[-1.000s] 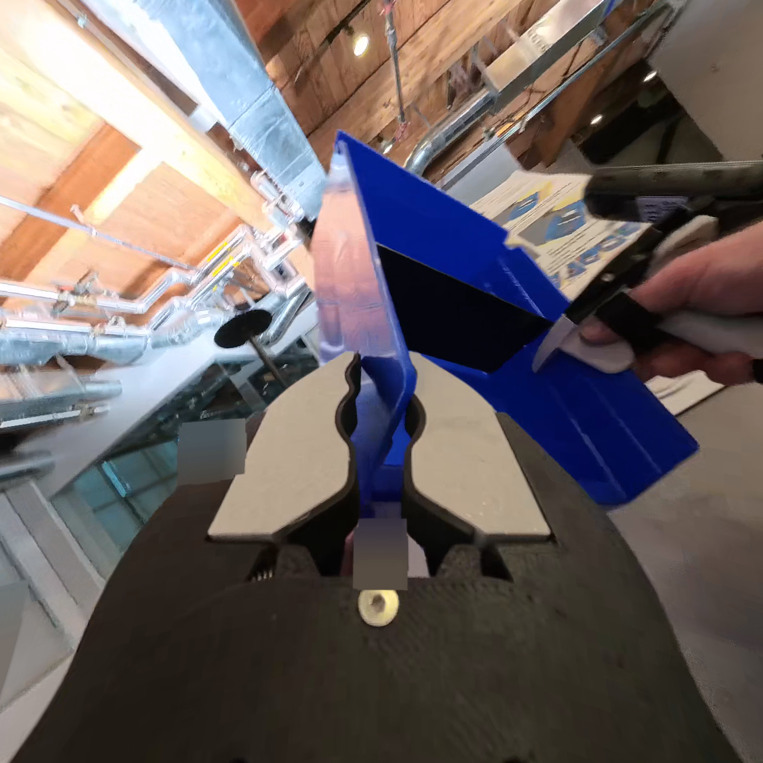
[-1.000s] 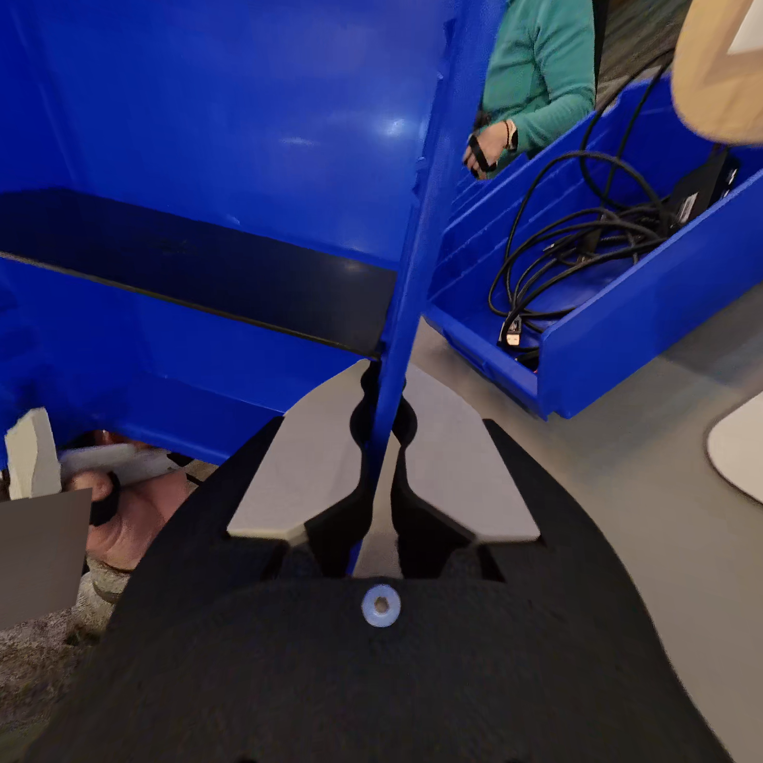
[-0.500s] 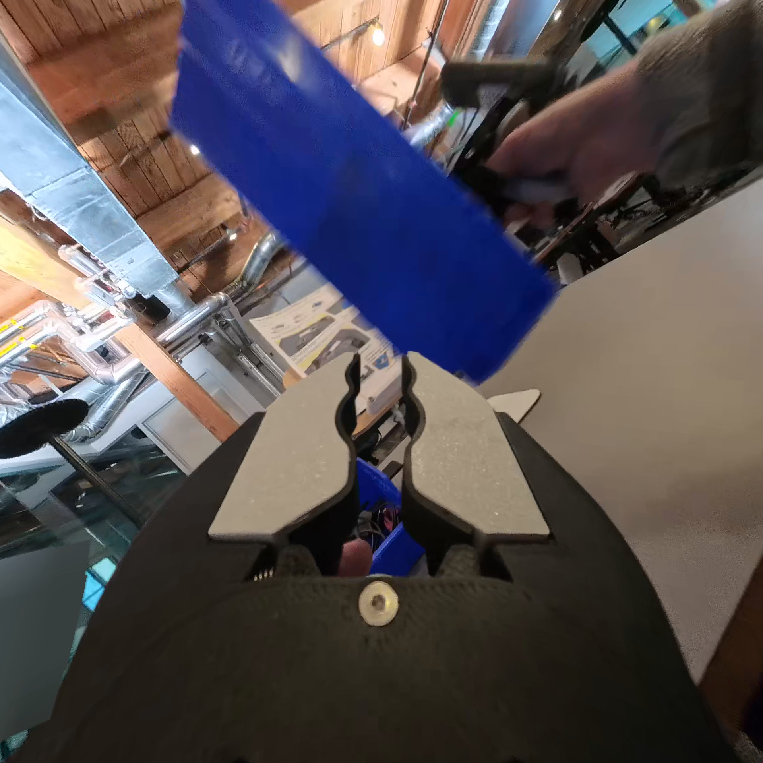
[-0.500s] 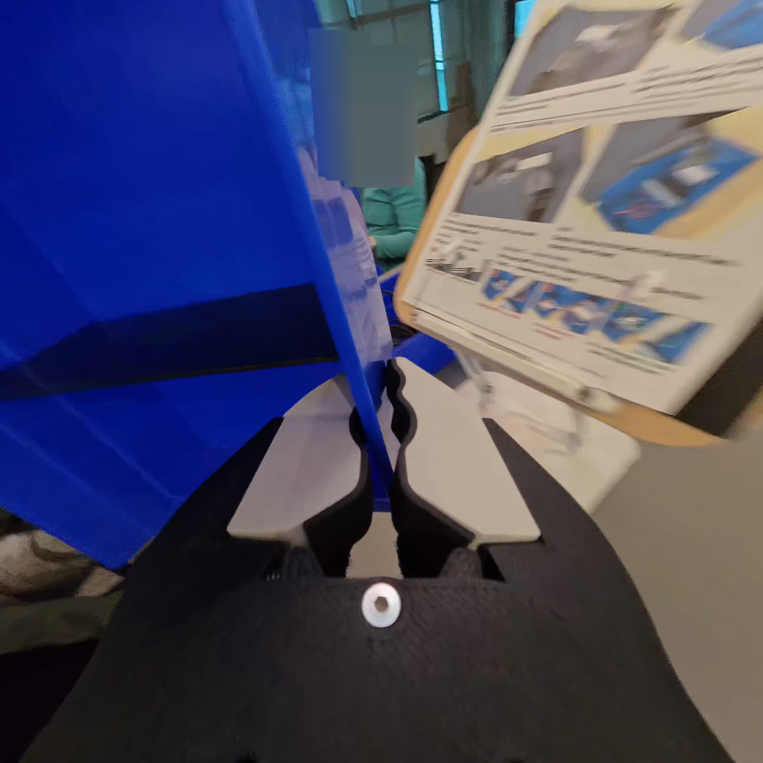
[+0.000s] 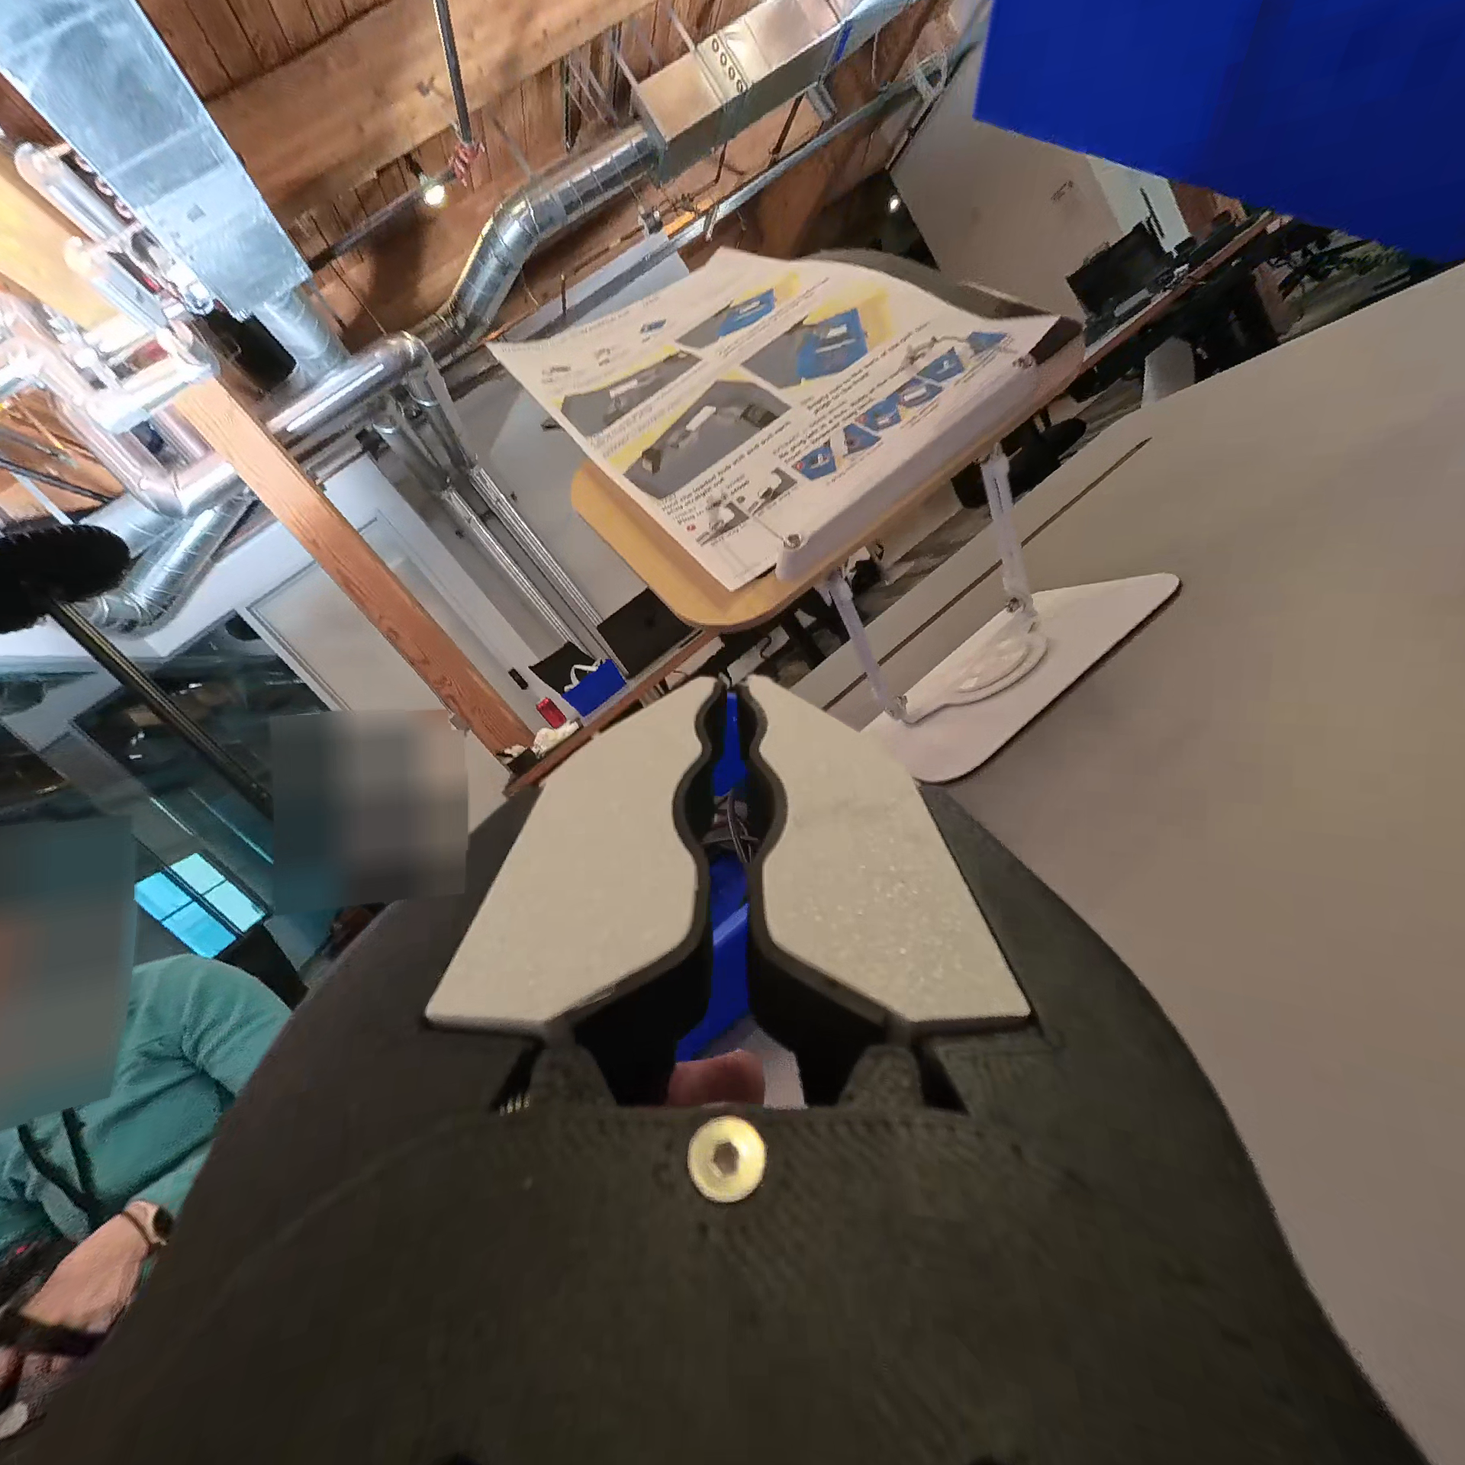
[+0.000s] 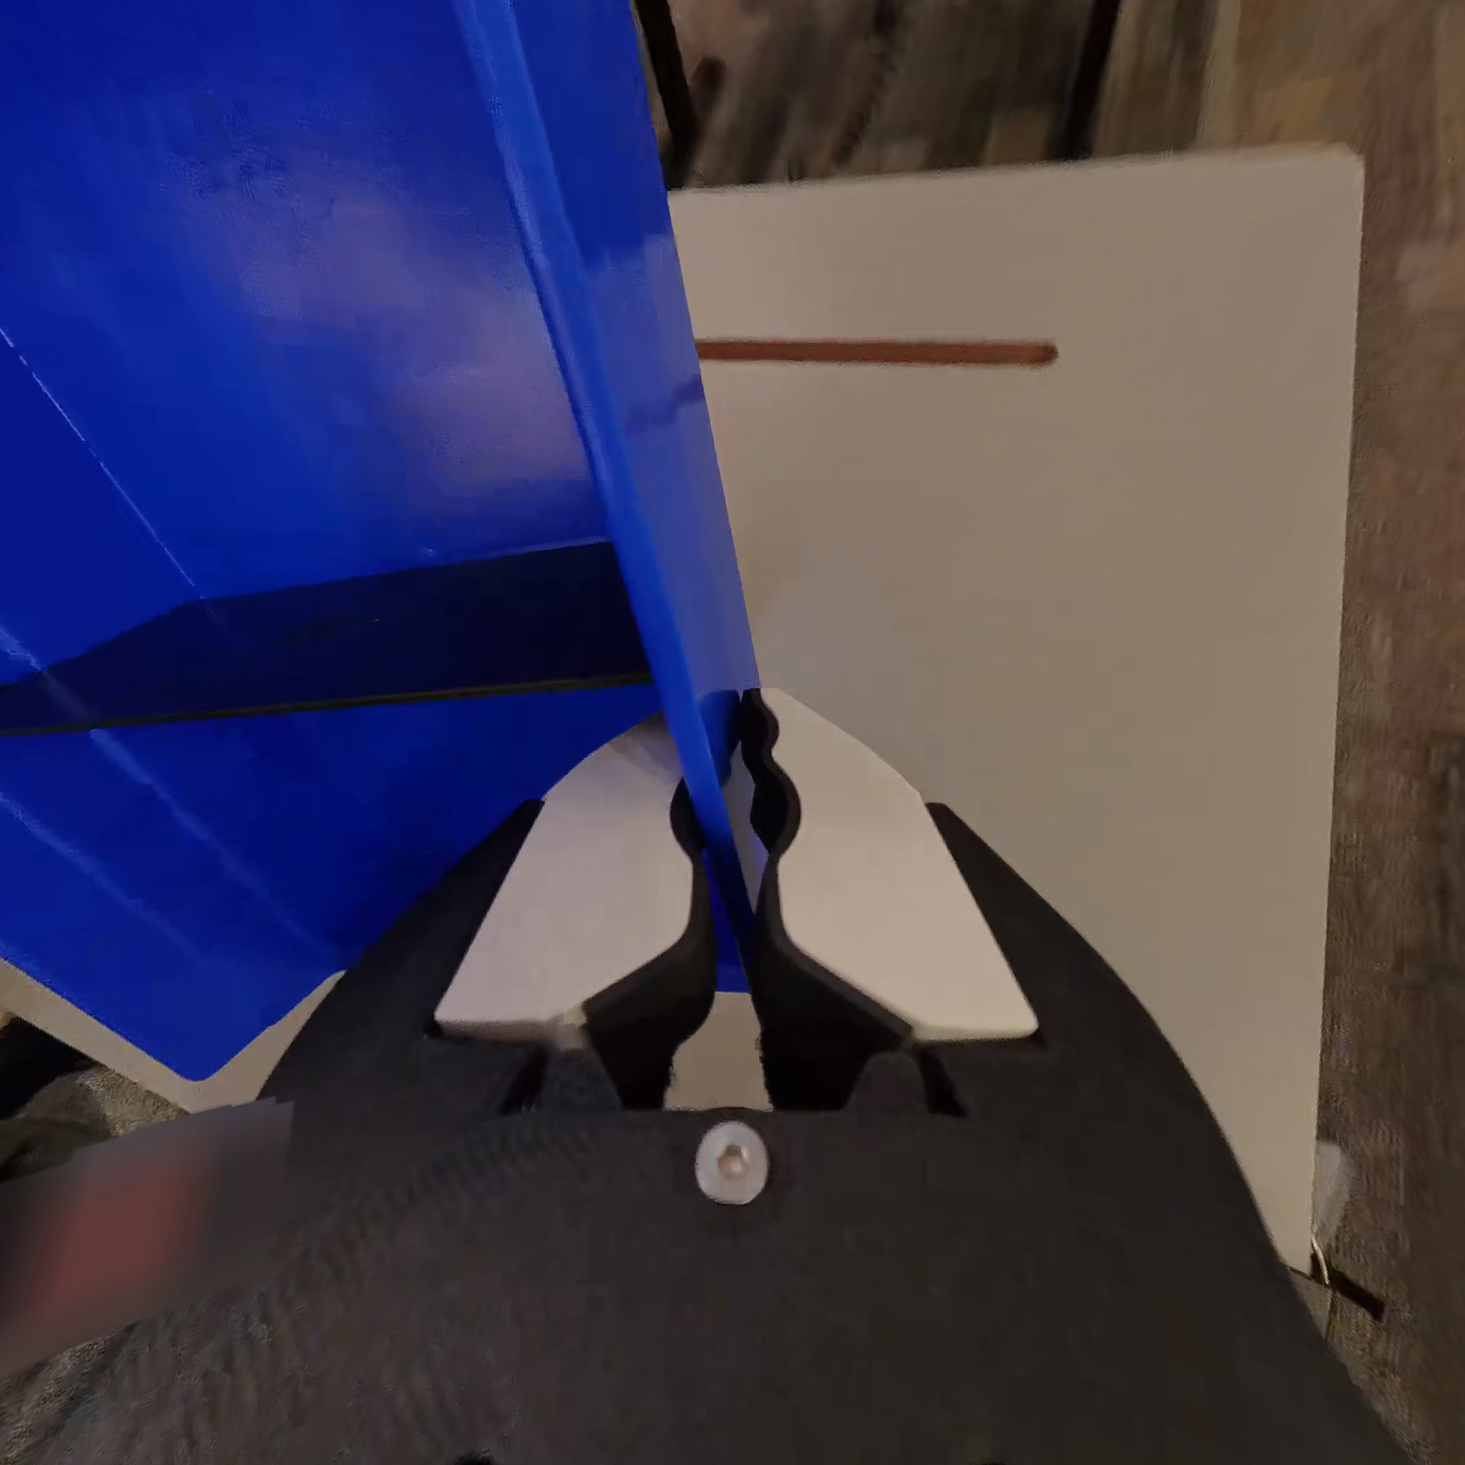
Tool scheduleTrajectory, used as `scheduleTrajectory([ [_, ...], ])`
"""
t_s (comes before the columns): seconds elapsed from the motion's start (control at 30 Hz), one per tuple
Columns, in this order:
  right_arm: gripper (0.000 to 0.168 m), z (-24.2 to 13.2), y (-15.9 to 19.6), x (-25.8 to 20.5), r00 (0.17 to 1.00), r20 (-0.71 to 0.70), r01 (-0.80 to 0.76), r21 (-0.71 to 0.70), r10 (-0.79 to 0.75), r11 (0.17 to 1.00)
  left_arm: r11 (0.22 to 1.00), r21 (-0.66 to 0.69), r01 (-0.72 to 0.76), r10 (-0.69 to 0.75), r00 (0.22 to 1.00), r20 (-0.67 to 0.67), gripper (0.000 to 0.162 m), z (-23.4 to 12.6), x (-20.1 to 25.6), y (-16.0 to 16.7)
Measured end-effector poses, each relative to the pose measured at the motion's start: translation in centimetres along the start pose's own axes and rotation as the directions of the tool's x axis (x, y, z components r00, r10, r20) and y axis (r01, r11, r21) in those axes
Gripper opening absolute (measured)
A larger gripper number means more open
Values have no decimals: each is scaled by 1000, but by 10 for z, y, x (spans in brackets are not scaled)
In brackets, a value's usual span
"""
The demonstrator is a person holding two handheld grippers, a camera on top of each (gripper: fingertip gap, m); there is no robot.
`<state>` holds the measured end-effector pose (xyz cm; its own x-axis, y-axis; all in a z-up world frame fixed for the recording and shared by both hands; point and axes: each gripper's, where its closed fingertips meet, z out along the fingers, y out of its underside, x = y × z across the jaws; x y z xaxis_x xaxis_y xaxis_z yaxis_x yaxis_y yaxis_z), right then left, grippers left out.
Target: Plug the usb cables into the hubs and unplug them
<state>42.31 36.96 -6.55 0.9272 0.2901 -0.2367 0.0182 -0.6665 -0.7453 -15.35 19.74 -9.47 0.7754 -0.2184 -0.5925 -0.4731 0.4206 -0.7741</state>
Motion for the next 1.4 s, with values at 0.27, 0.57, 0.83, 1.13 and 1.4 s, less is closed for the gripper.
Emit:
scheduleTrajectory([
  [0.27,4,71,29,71,982,-121,-169,-194,147,966,999,-33,17,-17,1000,-5,0,11,2,24],
  [0.57,4,125,43,107,956,-246,-242,-370,157,897,998,-62,21,-21,1000,-8,0,18,3,42],
  [0.83,6,144,48,116,963,-246,-215,-459,109,862,995,-91,30,-32,999,-22,0,21,6,51],
  [1.13,31,74,60,77,966,-239,29,-266,-95,964,990,-131,53,-47,998,51,3,15,-22,61],
  [1.4,5,89,75,77,971,-224,51,-138,-81,989,982,-175,74,-56,993,107,6,13,-52,68],
])
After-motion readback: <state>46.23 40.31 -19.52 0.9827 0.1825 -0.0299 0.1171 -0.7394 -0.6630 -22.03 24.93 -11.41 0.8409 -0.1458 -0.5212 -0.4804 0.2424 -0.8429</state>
